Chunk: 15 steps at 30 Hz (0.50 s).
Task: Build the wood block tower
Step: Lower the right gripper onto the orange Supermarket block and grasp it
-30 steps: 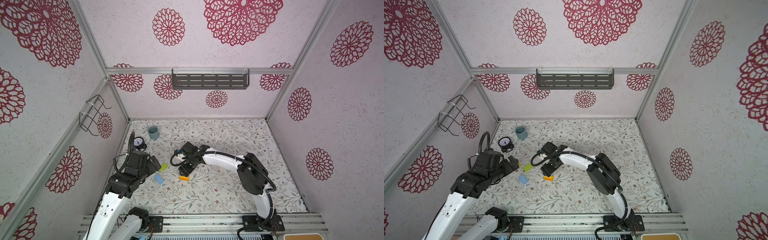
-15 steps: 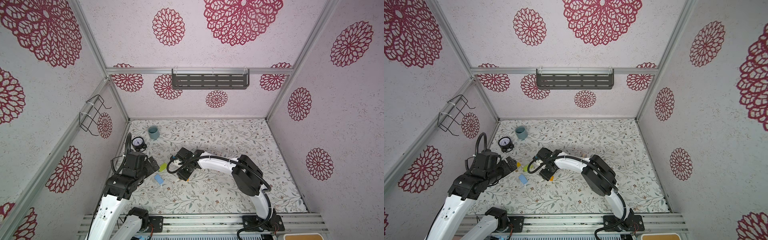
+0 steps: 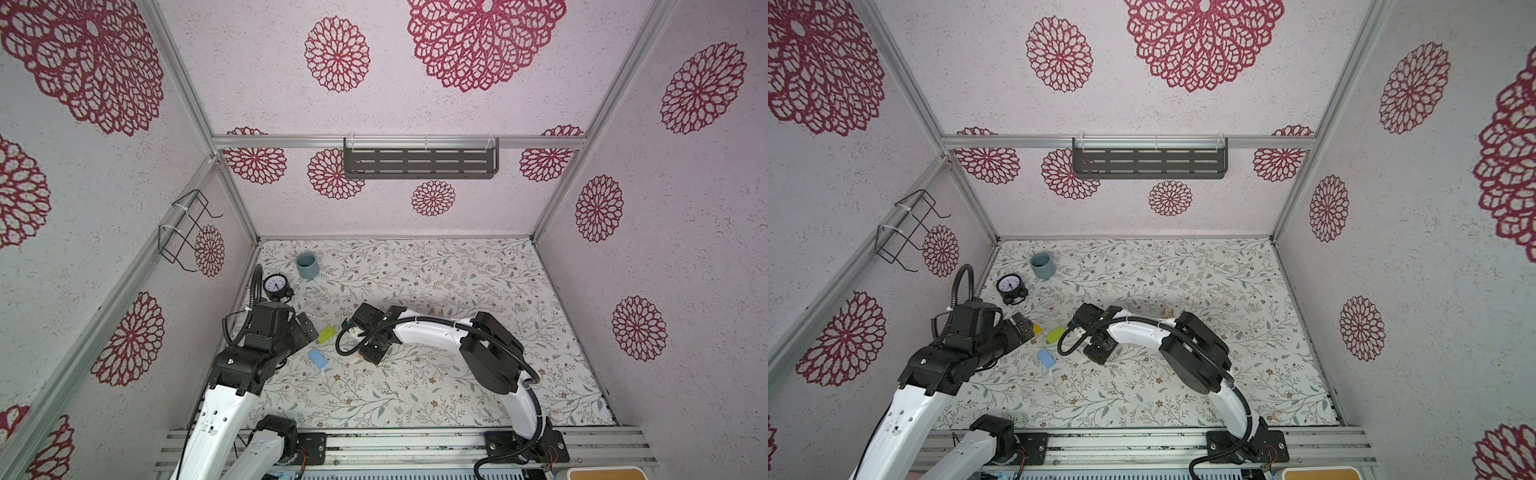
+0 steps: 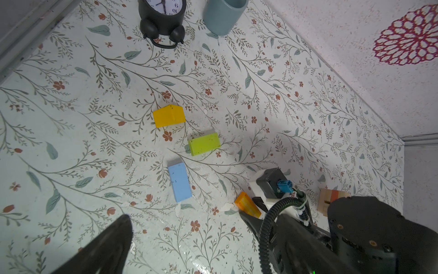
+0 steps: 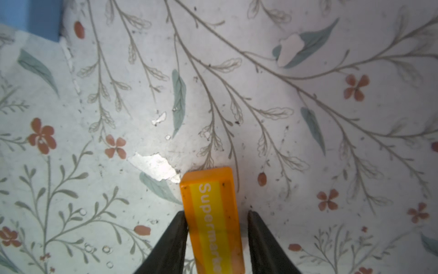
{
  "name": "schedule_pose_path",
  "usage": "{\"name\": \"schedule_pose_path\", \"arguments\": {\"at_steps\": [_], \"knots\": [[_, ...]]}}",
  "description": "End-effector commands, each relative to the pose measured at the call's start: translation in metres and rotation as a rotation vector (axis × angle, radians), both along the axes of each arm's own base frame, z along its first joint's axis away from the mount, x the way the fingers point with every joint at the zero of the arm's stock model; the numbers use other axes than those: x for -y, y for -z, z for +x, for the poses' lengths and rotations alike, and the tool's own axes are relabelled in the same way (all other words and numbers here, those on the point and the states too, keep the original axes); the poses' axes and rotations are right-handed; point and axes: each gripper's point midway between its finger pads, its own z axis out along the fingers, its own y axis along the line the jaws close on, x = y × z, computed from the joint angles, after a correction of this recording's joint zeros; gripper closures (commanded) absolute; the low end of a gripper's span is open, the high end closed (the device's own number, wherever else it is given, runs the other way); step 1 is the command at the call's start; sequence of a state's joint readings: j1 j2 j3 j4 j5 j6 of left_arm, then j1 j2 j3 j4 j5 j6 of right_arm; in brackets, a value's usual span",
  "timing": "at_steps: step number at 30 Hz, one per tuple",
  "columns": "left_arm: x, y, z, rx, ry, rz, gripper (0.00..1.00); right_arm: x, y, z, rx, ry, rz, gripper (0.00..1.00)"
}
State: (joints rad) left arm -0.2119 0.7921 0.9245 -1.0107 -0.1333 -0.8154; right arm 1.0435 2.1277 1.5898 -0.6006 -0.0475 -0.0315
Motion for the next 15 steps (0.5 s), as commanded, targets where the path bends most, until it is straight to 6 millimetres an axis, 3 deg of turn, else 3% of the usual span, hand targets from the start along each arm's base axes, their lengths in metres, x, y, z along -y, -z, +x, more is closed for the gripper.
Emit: {"name": "schedule_pose_path", "arguments": {"at_steps": [1,6,15], "knots": [[0.000,-0.006,0.004,0.015,0.009,-0.004,0.03,0.002,-0.001,0.000,0.012,-0.004,-0.018,0.64],[0.000,-0.002,0.007,0.005,0.016,-0.006,0.03,0.001,-0.008,0.005,0.026,0.020,-0.010,0.77],[0.013,-0.007,0.034,0.029,0.054,-0.037,0.03,0.010,-0.057,0.034,0.066,0.211,0.059,0.77]]}}
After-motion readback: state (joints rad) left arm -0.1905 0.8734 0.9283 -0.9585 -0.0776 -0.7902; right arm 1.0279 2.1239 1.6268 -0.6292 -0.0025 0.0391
